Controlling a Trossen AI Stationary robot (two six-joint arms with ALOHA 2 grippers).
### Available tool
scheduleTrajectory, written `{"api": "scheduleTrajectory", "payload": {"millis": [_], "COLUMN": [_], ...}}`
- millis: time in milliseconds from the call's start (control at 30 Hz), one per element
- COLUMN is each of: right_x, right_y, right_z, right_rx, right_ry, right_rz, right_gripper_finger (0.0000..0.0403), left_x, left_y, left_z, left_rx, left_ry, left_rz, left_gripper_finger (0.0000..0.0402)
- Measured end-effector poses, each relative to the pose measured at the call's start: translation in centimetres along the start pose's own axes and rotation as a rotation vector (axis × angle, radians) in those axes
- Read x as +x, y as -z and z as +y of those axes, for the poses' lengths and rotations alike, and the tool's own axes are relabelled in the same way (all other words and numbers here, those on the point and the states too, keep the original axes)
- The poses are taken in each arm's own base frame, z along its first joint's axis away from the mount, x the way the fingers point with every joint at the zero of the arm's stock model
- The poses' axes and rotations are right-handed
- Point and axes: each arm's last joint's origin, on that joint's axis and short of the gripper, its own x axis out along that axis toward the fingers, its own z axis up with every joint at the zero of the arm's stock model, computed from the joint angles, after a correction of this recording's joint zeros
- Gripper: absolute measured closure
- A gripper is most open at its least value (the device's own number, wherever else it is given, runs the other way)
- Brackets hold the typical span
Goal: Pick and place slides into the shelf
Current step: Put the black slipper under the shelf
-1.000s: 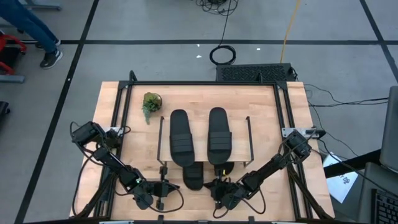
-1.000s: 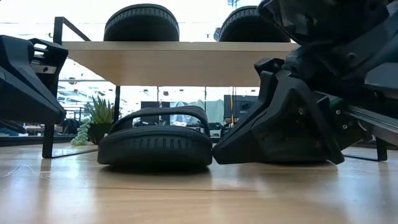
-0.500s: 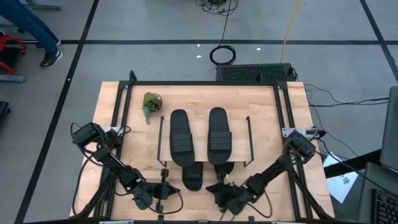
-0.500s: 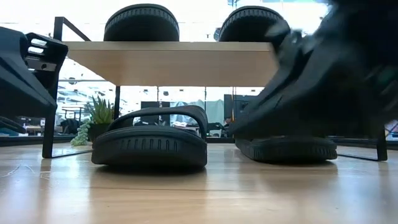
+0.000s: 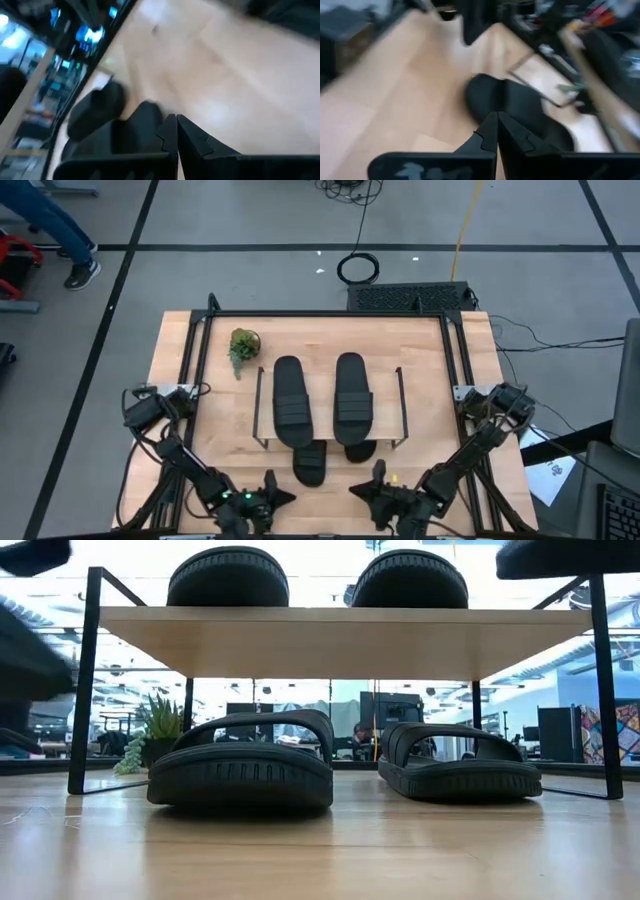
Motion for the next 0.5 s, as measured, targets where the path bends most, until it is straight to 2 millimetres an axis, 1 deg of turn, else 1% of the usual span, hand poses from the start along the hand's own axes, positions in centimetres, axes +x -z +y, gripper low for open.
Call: {"api": "scheduleTrajectory", "payload": {"millis": [133, 300, 433, 500], "right_x": [-1.1, -2.0, -2.3, -2.5], "right_y": [0.0, -0.4, -0.6, -0.6], "right_z": [-0.5, -0.9, -0.9, -0.8], "right_rx": [0.009, 0.064, 0.077, 0.071], "right_ry": [0.11, 0.12, 0.118, 0.14], "right_rz": [0.013, -0.003, -0.013, -0.015], "right_gripper_finger": [0.0403, 0.0403, 0.0403, 0.0403], "left_x": [1.7, 3.6, 4.2, 4.3], "left_y": [-0.3, -0.7, -1.1, -1.3], "left_z": [1.6, 3.7, 4.5, 4.7], "left_rx": [-0.062, -0.168, -0.216, -0.242], "left_ry": [0.014, 0.115, 0.155, 0.187], "left_rz": [0.133, 0.219, 0.242, 0.241], "left_gripper_finger": [0.0401, 0.0401, 0.0401, 0.0401]}}
